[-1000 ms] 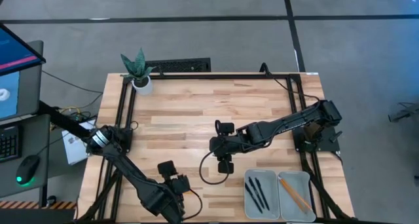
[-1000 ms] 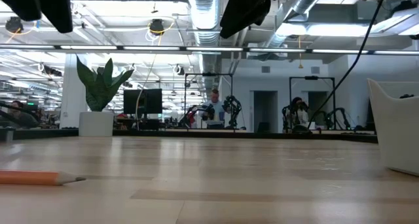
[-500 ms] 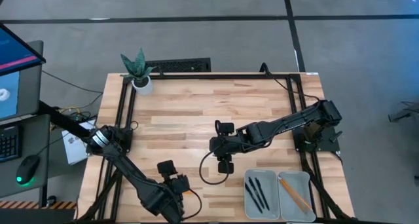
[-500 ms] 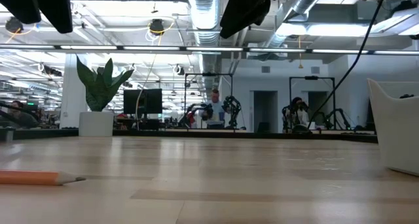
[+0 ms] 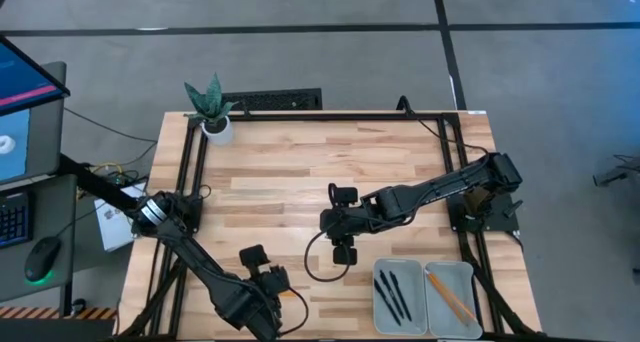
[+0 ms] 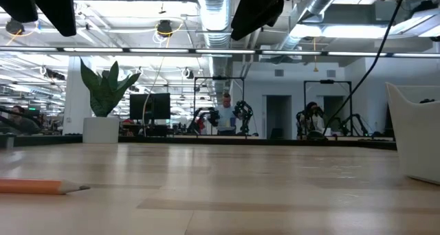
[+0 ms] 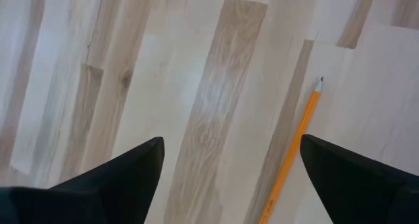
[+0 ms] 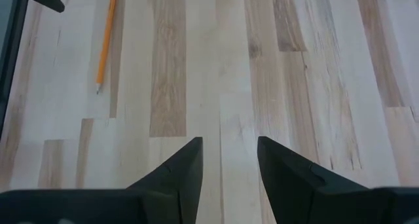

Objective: Sort pens & pencils
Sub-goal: Put the orange pencil into the bottom right gray bin

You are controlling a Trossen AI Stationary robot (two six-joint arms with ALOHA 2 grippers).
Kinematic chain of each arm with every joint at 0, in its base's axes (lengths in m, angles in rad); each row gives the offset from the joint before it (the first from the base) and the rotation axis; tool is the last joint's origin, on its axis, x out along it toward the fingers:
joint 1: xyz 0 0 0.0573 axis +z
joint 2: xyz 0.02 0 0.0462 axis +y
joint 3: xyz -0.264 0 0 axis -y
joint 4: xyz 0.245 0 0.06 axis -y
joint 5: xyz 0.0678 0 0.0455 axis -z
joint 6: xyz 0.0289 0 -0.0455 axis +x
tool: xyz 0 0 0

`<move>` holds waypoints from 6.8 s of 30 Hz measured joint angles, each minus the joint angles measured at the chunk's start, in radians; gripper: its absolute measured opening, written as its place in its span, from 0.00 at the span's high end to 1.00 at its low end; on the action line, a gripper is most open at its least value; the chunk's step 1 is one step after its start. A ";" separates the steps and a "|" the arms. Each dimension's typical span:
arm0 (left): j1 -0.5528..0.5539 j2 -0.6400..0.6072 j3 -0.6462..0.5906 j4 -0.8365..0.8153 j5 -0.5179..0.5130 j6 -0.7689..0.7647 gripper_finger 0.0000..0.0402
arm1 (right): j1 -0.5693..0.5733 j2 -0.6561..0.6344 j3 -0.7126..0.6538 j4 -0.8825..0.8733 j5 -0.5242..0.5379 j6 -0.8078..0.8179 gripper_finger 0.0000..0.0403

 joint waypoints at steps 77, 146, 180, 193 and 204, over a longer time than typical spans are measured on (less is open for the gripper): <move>-0.013 0.003 -0.374 0.469 0.469 0.310 0.19 | -0.007 0.000 0.000 0.023 0.000 -0.051 0.58; -0.002 0.005 -0.373 0.486 0.372 0.291 0.79 | -0.006 0.000 0.000 0.022 0.000 -0.052 0.59; 0.004 -0.002 -0.443 0.589 0.395 0.284 0.98 | -0.007 0.000 0.000 0.023 0.000 -0.051 0.58; 0.004 -0.001 -0.444 0.573 0.390 0.294 0.99 | -0.028 0.000 0.000 0.023 0.000 -0.032 0.58; 0.004 -0.008 -0.446 0.548 0.391 0.313 0.99 | -0.027 0.000 0.000 0.022 0.000 -0.024 0.58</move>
